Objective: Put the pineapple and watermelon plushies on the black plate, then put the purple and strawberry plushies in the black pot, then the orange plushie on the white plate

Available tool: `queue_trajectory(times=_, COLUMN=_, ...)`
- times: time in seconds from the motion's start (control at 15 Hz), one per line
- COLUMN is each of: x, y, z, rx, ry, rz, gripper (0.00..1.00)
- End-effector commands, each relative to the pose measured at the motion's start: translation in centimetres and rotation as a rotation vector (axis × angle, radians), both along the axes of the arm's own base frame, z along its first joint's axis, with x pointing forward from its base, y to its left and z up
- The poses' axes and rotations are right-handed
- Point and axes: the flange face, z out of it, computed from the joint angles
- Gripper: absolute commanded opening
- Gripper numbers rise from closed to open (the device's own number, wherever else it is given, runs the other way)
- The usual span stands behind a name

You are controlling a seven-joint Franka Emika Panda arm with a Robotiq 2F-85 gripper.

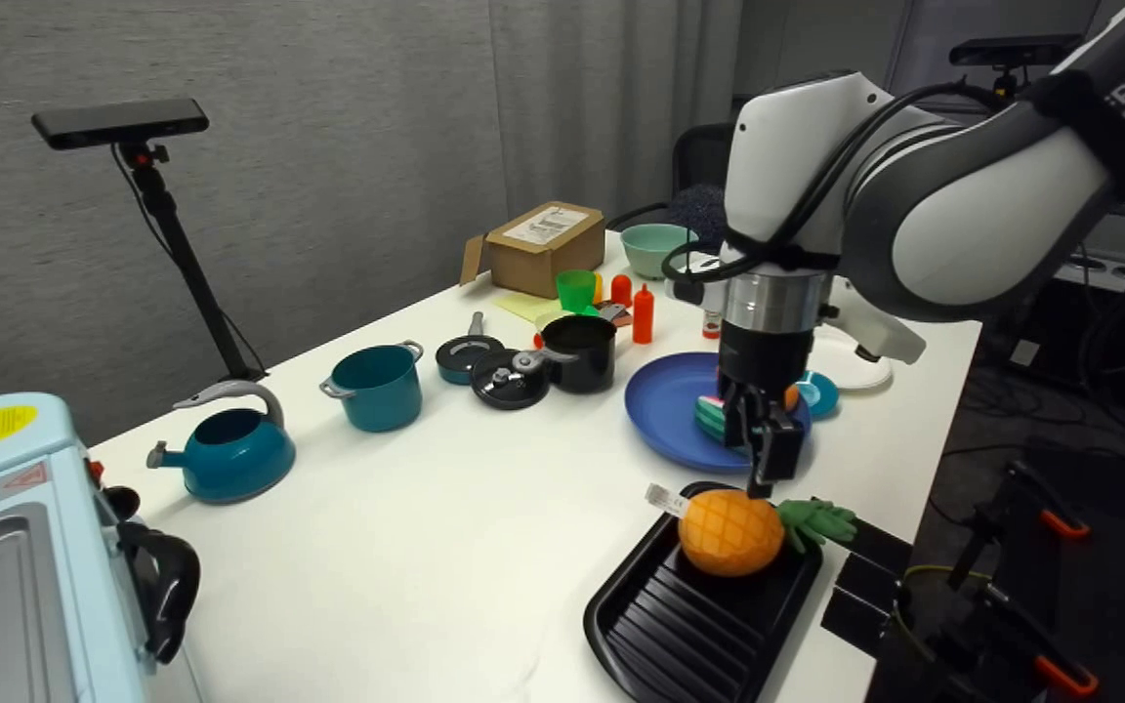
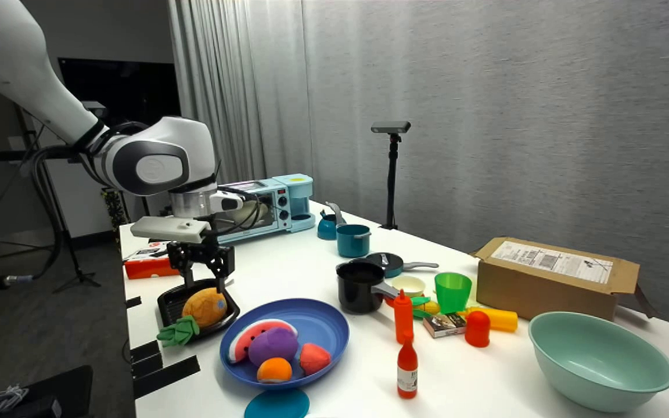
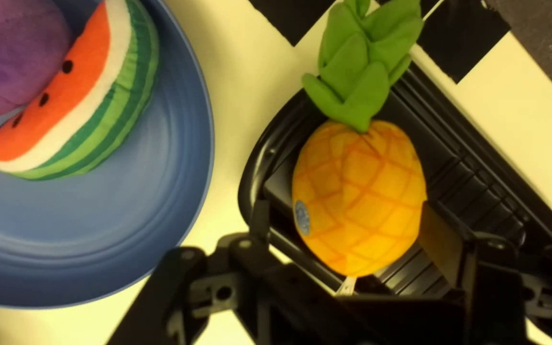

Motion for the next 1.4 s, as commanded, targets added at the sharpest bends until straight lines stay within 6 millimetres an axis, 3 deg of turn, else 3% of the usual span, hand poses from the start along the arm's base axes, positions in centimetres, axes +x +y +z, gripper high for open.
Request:
queue_trajectory(times=0.0, x=2.5, y=-2.2, z=2.6, rx=-0.003, ry=-0.065, rz=-0.151, gripper=1.0)
queue_trajectory(times=0.27, x=5.1, y=-7.6, z=2.9, rx=-0.071, ry=-0.072, rz=-0.385, gripper=1.0)
queue_trajectory(times=0.53, x=6.0, y=-12.2, z=1.6, rx=-0.107, ry=-0.027, rz=-0.548, gripper=1.0)
queue_trajectory(times=0.93, x=4.9, y=-14.0, z=-3.1, rx=-0.081, ry=0.075, rz=-0.621, gripper=1.0)
queue_trajectory(times=1.33, x=4.5, y=-14.4, z=-5.6, rx=-0.086, ry=0.105, rz=-0.686, gripper=1.0)
